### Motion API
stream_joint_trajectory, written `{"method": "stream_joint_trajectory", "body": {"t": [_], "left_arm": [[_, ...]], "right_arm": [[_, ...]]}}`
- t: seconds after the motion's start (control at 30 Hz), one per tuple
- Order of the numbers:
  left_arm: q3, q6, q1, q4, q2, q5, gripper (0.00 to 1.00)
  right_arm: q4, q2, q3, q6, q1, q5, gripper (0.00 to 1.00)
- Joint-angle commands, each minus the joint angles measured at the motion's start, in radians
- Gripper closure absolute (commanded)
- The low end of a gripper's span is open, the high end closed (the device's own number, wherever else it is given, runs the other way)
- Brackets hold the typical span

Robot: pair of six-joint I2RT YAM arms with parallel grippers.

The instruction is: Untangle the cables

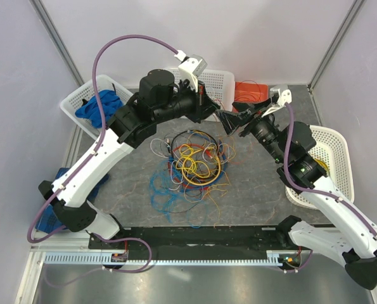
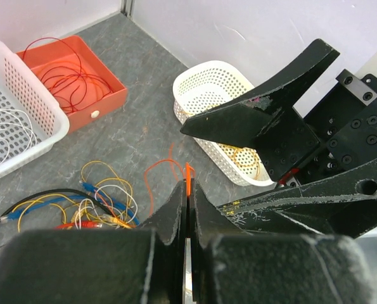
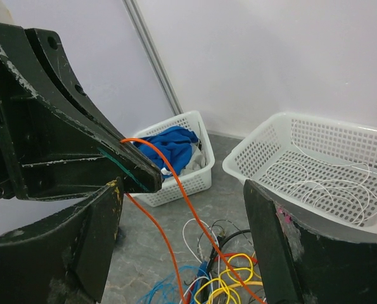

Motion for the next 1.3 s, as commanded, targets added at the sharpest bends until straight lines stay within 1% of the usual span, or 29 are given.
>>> {"method": "stream_joint_trajectory", "body": {"t": [0.0, 0.07, 0.17, 0.27, 0.4, 0.53, 0.73, 0.83, 0.9, 0.93, 0.97, 1.0, 1.03, 1.1, 1.13, 1.2, 1.23, 1.27], "left_arm": [[0.066, 0.030, -0.006, 0.056, -0.039, 0.005, 0.98], [0.081, 0.050, -0.006, 0.045, -0.031, -0.019, 0.98], [0.115, 0.077, -0.006, 0.019, -0.011, -0.050, 0.98], [0.133, 0.084, -0.006, 0.013, 0.001, -0.055, 0.98], [0.141, 0.081, -0.005, 0.010, 0.016, -0.056, 0.98], [0.143, 0.056, -0.005, 0.010, 0.021, -0.018, 0.98], [0.129, 0.048, -0.005, 0.010, 0.013, -0.010, 0.98], [0.121, 0.047, -0.005, 0.011, 0.009, -0.010, 0.98], [0.120, 0.042, -0.006, 0.011, 0.010, -0.006, 0.98], [0.117, 0.039, -0.006, 0.011, 0.009, 0.002, 0.98], [0.114, 0.036, -0.005, 0.011, 0.010, 0.003, 0.98], [0.106, 0.033, -0.006, 0.011, 0.009, 0.007, 0.98], [0.103, 0.033, -0.005, 0.011, 0.007, 0.007, 0.98], [0.092, 0.033, -0.006, 0.013, 0.005, 0.002, 0.98], [0.088, 0.035, -0.006, 0.011, 0.002, -0.001, 0.98], [0.075, 0.036, -0.005, 0.011, -0.001, -0.012, 0.98], [0.072, 0.036, -0.005, 0.013, -0.002, -0.016, 0.98], [0.066, 0.035, -0.006, 0.018, -0.005, -0.021, 0.98]], "right_arm": [[-0.075, 0.028, 0.010, -0.021, 0.002, -0.072, 0.16], [-0.061, 0.010, -0.009, -0.014, 0.003, -0.077, 0.16], [-0.069, -0.027, -0.033, -0.025, 0.002, -0.082, 0.13], [-0.095, -0.041, -0.038, -0.037, 0.002, -0.076, 0.10], [-0.093, -0.067, -0.047, -0.037, 0.003, -0.069, 0.08], [-0.098, -0.050, -0.032, -0.047, 0.003, -0.062, 0.08], [-0.058, -0.004, 0.010, -0.024, 0.002, -0.094, 0.08], [-0.044, 0.034, 0.040, -0.014, 0.003, -0.106, 0.08], [-0.038, 0.065, 0.059, -0.010, 0.003, -0.105, 0.10], [-0.030, 0.071, 0.062, -0.005, 0.003, -0.102, 0.12], [-0.023, 0.080, 0.062, -0.004, 0.002, -0.099, 0.21], [-0.017, 0.082, 0.060, 0.002, 0.003, -0.085, 0.27], [-0.011, 0.082, 0.057, 0.006, 0.003, -0.070, 0.41], [-0.010, 0.079, 0.056, 0.009, 0.003, -0.022, 0.56], [-0.017, 0.076, 0.056, 0.009, 0.003, -0.007, 0.70], [-0.023, 0.071, 0.060, 0.009, 0.003, 0.022, 0.81], [-0.036, 0.073, 0.069, 0.013, 0.003, 0.032, 0.91], [-0.046, 0.074, 0.077, 0.016, 0.003, 0.062, 0.96]]}}
